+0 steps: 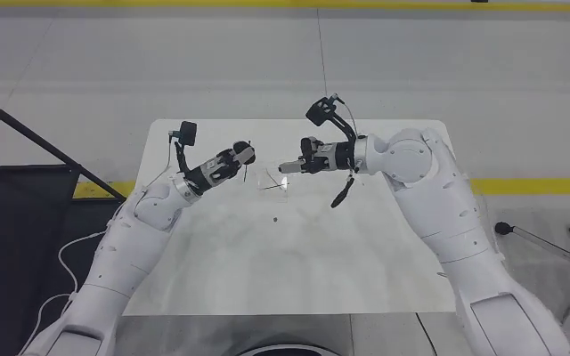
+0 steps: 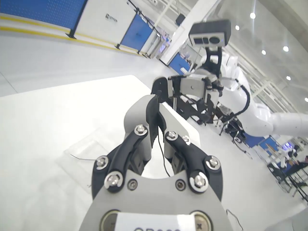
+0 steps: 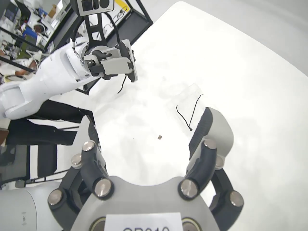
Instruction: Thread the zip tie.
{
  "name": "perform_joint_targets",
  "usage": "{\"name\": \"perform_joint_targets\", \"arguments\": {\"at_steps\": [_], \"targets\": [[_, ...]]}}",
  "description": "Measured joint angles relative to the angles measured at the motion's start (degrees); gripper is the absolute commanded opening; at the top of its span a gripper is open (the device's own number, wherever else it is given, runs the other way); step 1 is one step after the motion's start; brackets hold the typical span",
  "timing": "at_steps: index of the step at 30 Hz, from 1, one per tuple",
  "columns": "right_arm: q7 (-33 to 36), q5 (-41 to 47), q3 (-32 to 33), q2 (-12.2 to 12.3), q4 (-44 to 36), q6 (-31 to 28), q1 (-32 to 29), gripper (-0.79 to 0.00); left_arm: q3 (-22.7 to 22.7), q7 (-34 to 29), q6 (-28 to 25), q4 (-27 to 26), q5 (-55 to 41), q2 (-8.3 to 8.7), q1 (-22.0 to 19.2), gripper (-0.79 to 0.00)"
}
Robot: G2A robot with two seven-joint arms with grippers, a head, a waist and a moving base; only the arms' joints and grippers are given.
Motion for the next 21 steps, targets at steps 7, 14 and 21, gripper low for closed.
{"name": "perform_joint_targets", "arguments": {"at_steps": [7,14,21], "targets": [[0.07,-0.19,0.33,0.12,-0.33,0.43,-0.26,0.0,0.06,-1.4,-0.05,0.02,-0.06,0.01,-0.04,-0.785],[-2.23,0.4,-0.12,0.03,-0.81,1.61,-1.97,0.0,0.47,1.53,2.82,-1.94,-1.51,-0.49,1.37,-0.785],[-5.42,4.98,-0.64,-0.3,-0.04,3.36,-4.26,-0.022,2.42,8.48,3.04,-2.05,-3.26,-2.1,1.38,-0.785]]}}
